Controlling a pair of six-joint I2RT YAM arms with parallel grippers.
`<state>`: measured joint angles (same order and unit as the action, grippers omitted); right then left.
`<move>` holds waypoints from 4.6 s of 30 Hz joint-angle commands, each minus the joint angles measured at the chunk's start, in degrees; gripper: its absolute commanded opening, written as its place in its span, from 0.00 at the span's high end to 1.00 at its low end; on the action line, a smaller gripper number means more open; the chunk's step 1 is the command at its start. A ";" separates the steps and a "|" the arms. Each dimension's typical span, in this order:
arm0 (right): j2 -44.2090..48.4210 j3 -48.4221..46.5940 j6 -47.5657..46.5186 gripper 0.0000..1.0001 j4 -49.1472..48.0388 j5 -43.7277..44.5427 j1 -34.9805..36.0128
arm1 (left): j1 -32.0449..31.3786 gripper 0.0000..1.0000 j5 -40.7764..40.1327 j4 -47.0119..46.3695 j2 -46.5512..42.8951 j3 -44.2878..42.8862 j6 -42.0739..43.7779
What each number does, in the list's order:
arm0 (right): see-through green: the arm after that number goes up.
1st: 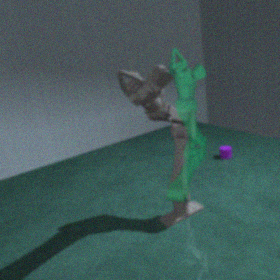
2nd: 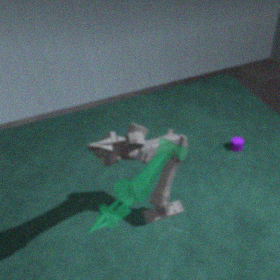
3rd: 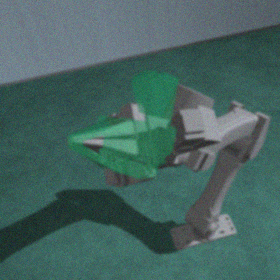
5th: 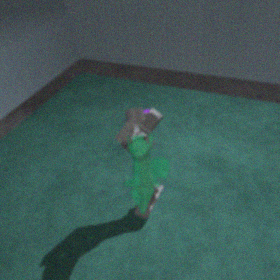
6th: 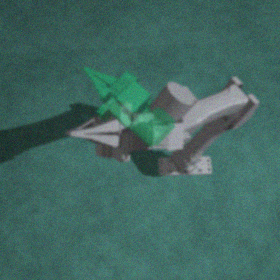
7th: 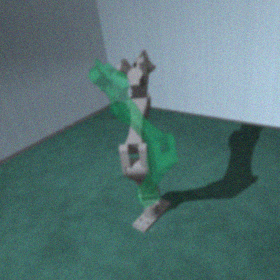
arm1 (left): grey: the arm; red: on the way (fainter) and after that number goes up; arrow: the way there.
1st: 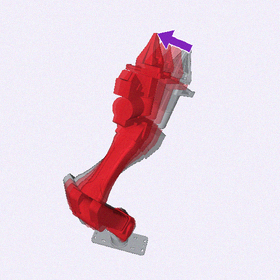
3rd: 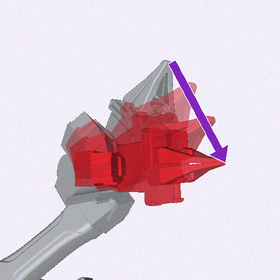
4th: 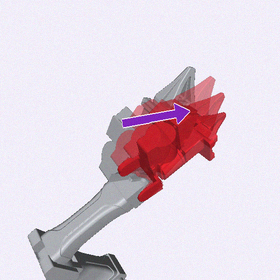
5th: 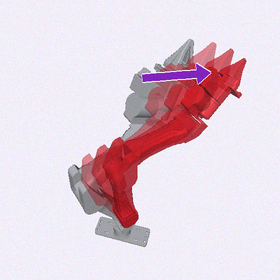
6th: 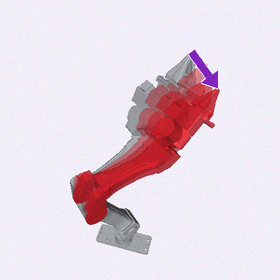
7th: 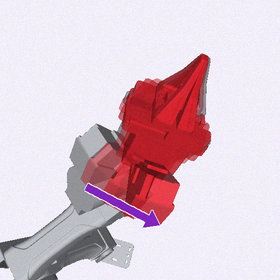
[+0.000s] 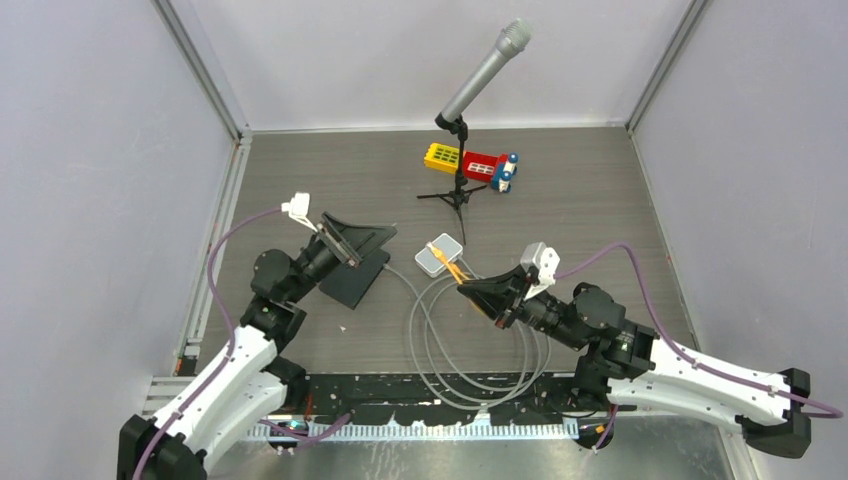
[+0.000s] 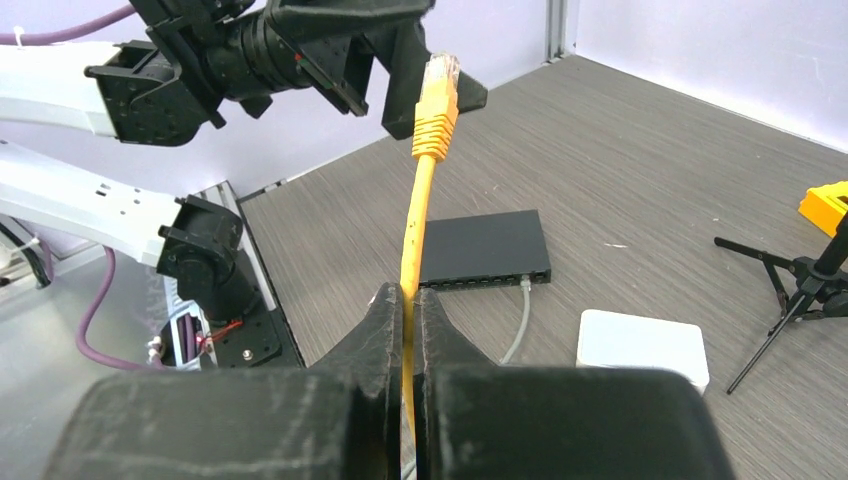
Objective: Insert the plug into the switch port
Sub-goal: Pick up the connector from the center of the board.
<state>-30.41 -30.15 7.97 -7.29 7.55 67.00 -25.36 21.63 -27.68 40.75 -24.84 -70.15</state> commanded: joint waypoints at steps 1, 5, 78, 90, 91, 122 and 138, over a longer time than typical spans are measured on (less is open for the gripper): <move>1.63 0.35 0.87 1.00 -4.08 1.55 0.20 | -0.33 0.21 6.75 -14.36 2.90 -5.04 -0.91; 1.88 0.36 0.23 1.00 -3.31 2.00 0.18 | -4.31 0.21 10.53 -16.39 6.31 -8.06 1.83; -18.91 -7.17 -15.26 0.61 -14.76 5.46 -0.07 | -23.15 1.00 -16.09 6.25 5.04 -8.33 11.02; -18.09 -4.64 -14.22 0.63 -14.42 7.17 -0.03 | -23.15 1.00 -17.67 6.15 3.47 -7.63 10.23; -17.83 -4.51 -14.14 0.63 -14.42 7.25 -0.07 | -23.15 1.00 -17.68 6.15 3.43 -7.60 10.28; -19.21 -5.85 -15.17 0.61 -17.13 6.99 -0.05 | -23.15 1.00 -15.95 3.71 5.42 -7.09 9.46; -19.98 -6.15 -15.61 0.77 -17.28 7.42 -0.07 | -23.15 1.00 -16.01 3.25 5.66 -6.86 9.19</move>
<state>-50.04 -34.17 -7.44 -21.63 13.91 67.00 -48.36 5.19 -20.62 46.30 -31.55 -61.08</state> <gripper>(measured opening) 0.267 0.066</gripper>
